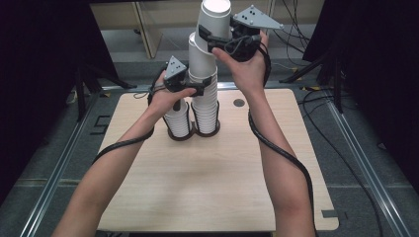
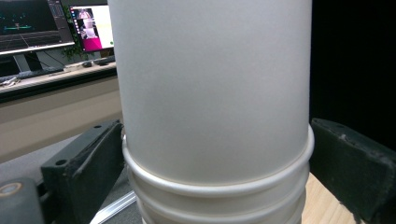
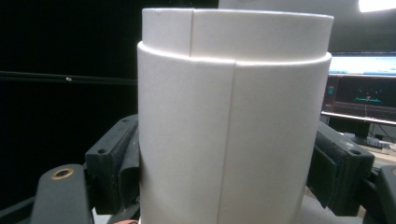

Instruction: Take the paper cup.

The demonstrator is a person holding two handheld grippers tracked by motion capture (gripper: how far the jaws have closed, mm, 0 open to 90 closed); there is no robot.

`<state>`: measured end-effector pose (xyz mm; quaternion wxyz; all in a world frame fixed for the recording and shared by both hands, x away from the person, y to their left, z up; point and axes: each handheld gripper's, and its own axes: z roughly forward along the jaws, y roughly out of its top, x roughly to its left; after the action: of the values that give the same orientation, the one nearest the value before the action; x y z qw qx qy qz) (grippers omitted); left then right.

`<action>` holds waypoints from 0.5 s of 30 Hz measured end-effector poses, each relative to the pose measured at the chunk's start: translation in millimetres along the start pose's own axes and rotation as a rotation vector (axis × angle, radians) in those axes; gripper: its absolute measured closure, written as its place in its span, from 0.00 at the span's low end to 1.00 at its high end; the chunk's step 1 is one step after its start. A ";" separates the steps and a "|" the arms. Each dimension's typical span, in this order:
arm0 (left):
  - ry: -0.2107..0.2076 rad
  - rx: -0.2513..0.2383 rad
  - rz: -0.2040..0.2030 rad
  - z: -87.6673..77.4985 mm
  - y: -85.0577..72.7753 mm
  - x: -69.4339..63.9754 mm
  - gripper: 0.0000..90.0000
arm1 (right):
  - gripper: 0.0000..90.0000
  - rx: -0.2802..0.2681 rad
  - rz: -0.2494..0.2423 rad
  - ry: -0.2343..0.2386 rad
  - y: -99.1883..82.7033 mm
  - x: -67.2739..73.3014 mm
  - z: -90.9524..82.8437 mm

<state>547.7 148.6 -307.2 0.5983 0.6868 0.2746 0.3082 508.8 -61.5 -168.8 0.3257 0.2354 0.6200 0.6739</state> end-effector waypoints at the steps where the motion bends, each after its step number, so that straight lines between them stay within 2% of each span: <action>1: 0.000 -0.001 0.000 0.0 -0.1 0.0 0.05 | 0.24 -0.003 0.002 0.001 -0.2 1.0 -1.2; 7: -0.007 0.005 -0.008 0.2 -0.5 -0.5 0.05 | 0.24 -0.005 -0.017 0.008 -1.5 3.8 -8.3; 8: -0.007 0.005 -0.007 0.1 -0.6 -0.6 0.05 | 0.24 0.004 -0.004 0.010 -1.9 4.9 -9.9; 10: -0.004 0.002 0.012 -0.5 -0.6 0.2 0.05 | 0.24 0.001 0.004 0.018 -3.7 6.7 -11.6; 15: -0.008 0.003 0.028 -2.8 -1.1 -0.8 0.06 | 0.24 0.000 -0.009 0.022 -6.4 9.2 -17.0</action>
<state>545.1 149.9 -308.1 0.5939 0.6927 0.2631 0.3134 491.3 -66.3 -178.0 0.3216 0.2252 0.6247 0.6749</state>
